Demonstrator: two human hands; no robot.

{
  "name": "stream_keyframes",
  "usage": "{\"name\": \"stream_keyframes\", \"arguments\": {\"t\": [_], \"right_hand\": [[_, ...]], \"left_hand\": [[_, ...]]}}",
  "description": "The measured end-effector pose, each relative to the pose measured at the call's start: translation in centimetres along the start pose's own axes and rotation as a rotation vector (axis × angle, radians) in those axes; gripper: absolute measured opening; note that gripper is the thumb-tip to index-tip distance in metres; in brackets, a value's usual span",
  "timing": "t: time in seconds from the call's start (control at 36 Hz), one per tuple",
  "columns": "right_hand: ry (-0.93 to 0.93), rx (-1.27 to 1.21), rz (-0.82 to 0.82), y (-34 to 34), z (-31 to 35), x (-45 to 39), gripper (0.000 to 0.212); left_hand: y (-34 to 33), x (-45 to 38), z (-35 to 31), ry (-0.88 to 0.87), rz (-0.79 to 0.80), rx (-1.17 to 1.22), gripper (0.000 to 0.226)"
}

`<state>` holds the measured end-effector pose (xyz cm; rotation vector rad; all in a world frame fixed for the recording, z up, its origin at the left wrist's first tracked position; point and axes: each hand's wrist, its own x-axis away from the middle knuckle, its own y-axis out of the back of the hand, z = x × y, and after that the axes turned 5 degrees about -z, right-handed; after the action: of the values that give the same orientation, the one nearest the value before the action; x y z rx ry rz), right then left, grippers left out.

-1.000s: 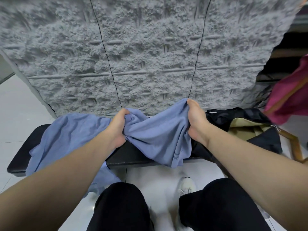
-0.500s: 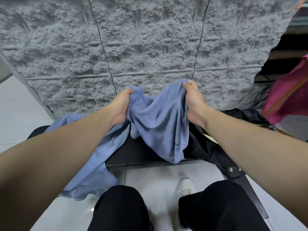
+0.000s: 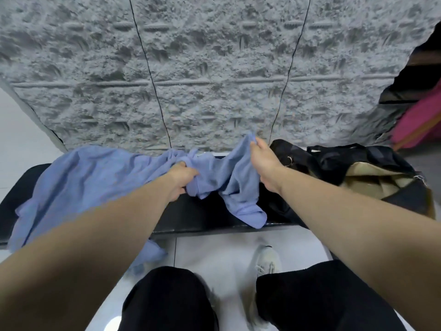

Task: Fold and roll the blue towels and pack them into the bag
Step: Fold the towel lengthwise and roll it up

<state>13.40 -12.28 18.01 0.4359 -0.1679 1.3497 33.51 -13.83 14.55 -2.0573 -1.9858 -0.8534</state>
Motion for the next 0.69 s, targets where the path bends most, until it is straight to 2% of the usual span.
{"name": "stream_keyframes", "arguments": {"t": [0.11, 0.14, 0.22, 0.25, 0.28, 0.33, 0.39, 0.42, 0.47, 0.53, 0.58, 0.64, 0.69], "right_hand": [[-0.044, 0.069, -0.001, -0.6, -2.4, -0.2, 0.047], [-0.070, 0.082, 0.011, -0.8, -2.7, -0.1, 0.053], [-0.157, 0.162, 0.049, -0.8, -4.1, 0.2, 0.093], [-0.167, 0.197, 0.072, -0.6, -4.6, 0.2, 0.094], [-0.162, 0.235, 0.109, -0.3, -5.1, 0.5, 0.084], [-0.123, 0.321, 0.237, 0.3, -5.7, 1.2, 0.051], [-0.076, 0.352, 0.342, 0.9, -6.0, 1.8, 0.021], [-0.062, 0.361, 0.363, 1.1, -6.0, 2.3, 0.011], [-0.031, 0.449, 0.383, 1.4, -6.3, 2.4, 0.012], [-0.047, 0.587, 0.489, 1.7, -6.9, 2.6, 0.017], [-0.035, 0.689, 0.553, 1.9, -7.7, 2.8, 0.024], [0.079, 0.833, 0.485, 1.7, -8.6, 2.5, 0.023], [0.278, 0.981, 0.315, 1.3, -9.2, 2.1, 0.030]], "left_hand": [[-1.8, 0.0, 2.7, 0.175, -0.080, 0.050, 0.029], [-2.1, -0.3, 3.3, 0.187, -0.103, 0.041, 0.032], [-2.9, -1.3, 4.4, 0.187, -0.252, 0.019, 0.053], [-3.2, -1.2, 4.7, 0.188, -0.323, 0.011, 0.060], [-3.6, -0.9, 5.0, 0.190, -0.403, 0.009, 0.064], [-4.4, 0.2, 5.7, 0.215, -0.551, 0.084, 0.068], [-5.3, 1.1, 6.2, 0.268, -0.601, 0.256, 0.072], [-5.8, 1.5, 6.4, 0.287, -0.570, 0.357, 0.070], [-6.7, 2.2, 6.5, 0.327, -0.382, 0.443, 0.052], [-7.1, 3.2, 6.2, 0.341, -0.186, 0.331, 0.027], [-7.4, 3.9, 6.0, 0.331, -0.056, 0.200, 0.017], [-7.8, 4.4, 5.8, 0.319, 0.034, 0.112, 0.019], [-8.2, 4.5, 5.7, 0.279, 0.063, 0.071, 0.024]]}}
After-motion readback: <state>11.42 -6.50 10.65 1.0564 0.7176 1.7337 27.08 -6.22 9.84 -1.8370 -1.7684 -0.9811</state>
